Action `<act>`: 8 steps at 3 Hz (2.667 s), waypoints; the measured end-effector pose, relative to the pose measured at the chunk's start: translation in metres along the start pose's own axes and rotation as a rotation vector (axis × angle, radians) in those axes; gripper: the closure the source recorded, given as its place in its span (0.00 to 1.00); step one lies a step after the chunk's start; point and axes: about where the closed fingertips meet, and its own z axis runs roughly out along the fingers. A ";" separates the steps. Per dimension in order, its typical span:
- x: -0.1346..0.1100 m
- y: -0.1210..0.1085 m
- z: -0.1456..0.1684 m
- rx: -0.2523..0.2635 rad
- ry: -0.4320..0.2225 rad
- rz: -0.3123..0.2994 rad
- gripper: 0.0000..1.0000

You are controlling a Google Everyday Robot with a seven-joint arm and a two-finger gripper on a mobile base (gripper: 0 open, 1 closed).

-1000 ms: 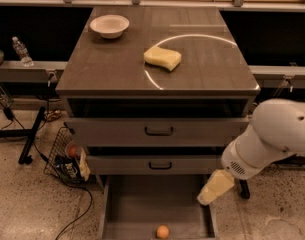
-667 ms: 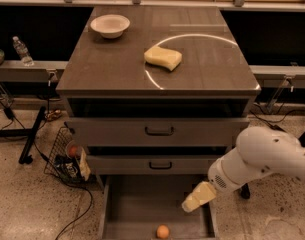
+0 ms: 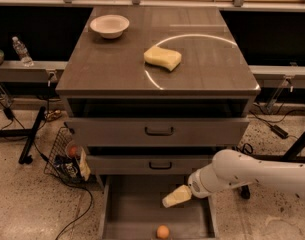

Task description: Pick orange from bottom drawer and place on counter

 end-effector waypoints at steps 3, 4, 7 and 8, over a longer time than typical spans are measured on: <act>0.026 -0.005 0.091 -0.047 -0.012 0.184 0.00; 0.044 -0.014 0.155 -0.041 -0.001 0.284 0.00; 0.095 -0.055 0.281 0.143 0.070 0.397 0.00; 0.108 -0.052 0.302 0.189 0.118 0.387 0.00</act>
Offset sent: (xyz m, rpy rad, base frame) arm -0.0052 0.0154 -0.0513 0.0155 0.0541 -0.1006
